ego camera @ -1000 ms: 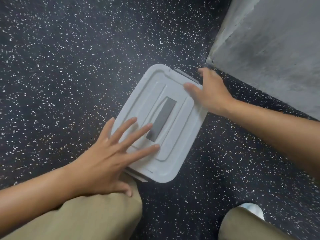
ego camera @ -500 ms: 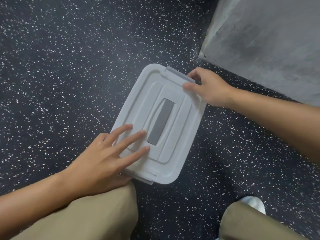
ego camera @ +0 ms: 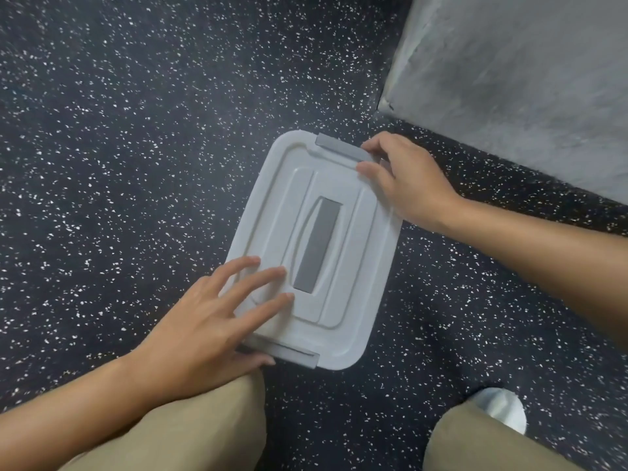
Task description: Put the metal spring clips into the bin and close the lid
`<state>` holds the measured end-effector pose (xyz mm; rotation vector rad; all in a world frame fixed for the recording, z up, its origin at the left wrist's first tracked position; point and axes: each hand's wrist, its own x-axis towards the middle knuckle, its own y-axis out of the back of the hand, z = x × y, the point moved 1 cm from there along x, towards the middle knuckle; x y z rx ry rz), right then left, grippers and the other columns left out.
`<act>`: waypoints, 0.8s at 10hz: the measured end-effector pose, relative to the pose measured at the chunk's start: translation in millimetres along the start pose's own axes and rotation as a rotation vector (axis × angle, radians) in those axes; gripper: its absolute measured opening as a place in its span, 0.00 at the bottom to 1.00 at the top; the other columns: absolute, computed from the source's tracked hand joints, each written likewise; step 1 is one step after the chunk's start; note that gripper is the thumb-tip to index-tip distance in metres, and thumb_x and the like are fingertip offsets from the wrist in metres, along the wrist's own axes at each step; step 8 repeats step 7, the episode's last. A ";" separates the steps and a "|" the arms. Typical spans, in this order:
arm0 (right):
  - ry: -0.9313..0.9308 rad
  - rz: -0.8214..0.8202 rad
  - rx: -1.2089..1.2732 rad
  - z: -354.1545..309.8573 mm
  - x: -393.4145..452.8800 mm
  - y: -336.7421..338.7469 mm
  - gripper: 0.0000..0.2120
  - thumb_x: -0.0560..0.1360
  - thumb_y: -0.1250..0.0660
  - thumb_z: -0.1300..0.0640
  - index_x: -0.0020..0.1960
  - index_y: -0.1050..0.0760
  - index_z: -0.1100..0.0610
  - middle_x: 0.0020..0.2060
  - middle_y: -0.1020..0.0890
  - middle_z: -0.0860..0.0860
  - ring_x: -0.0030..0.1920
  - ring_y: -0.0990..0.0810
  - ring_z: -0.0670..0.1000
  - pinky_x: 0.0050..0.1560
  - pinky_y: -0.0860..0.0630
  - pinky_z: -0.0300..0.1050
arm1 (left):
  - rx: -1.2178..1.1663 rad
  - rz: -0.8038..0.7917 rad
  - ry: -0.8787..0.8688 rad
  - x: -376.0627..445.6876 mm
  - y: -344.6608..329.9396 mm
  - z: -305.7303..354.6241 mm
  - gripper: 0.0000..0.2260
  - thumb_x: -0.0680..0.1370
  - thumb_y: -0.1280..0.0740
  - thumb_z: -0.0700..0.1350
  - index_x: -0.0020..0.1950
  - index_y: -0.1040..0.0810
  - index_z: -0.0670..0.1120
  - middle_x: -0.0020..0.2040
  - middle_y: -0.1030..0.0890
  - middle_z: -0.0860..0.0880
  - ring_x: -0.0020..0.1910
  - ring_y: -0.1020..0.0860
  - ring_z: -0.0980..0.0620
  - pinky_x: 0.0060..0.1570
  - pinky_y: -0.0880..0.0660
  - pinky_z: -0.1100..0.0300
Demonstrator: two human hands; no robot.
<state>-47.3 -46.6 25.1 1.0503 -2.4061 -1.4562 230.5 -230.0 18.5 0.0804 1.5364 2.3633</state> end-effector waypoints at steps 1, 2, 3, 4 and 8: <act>-0.022 0.056 0.092 1.3 6.1 -3.8 0.13 0.82 0.38 0.47 0.59 0.23 0.54 0.53 0.19 0.48 0.53 0.22 0.50 0.56 0.25 0.48 | 0.021 0.017 0.086 6.4 12.0 0.7 0.31 0.76 0.35 0.65 0.74 0.27 0.49 0.77 0.32 0.45 0.73 0.33 0.37 0.60 0.28 0.36; -0.082 0.096 0.234 12.0 12.2 -4.9 0.14 0.82 0.40 0.47 0.54 0.21 0.55 0.47 0.17 0.48 0.46 0.22 0.46 0.47 0.28 0.37 | 0.086 0.106 0.168 31.6 26.6 -2.7 0.27 0.77 0.35 0.60 0.71 0.24 0.46 0.75 0.30 0.42 0.73 0.33 0.37 0.65 0.33 0.36; -0.178 0.135 0.390 29.4 10.2 -11.7 0.20 0.84 0.46 0.44 0.52 0.21 0.57 0.46 0.17 0.49 0.47 0.21 0.47 0.44 0.29 0.35 | 0.090 0.183 0.240 65.7 34.3 -4.6 0.24 0.78 0.36 0.57 0.68 0.23 0.44 0.69 0.26 0.41 0.69 0.30 0.36 0.67 0.36 0.38; -0.236 0.138 0.455 50.0 -0.1 -18.9 0.21 0.84 0.47 0.43 0.52 0.21 0.56 0.45 0.17 0.48 0.43 0.21 0.47 0.46 0.25 0.44 | 0.098 0.207 0.250 103.2 36.6 -1.7 0.21 0.79 0.36 0.55 0.67 0.23 0.44 0.65 0.24 0.42 0.64 0.29 0.37 0.64 0.37 0.41; -0.356 0.002 0.511 77.2 -43.0 5.0 0.14 0.82 0.43 0.43 0.56 0.24 0.51 0.47 0.16 0.45 0.42 0.16 0.46 0.50 0.19 0.56 | 0.027 -0.009 0.218 149.0 52.3 15.0 0.18 0.80 0.39 0.55 0.65 0.27 0.47 0.60 0.24 0.47 0.56 0.25 0.42 0.51 0.24 0.45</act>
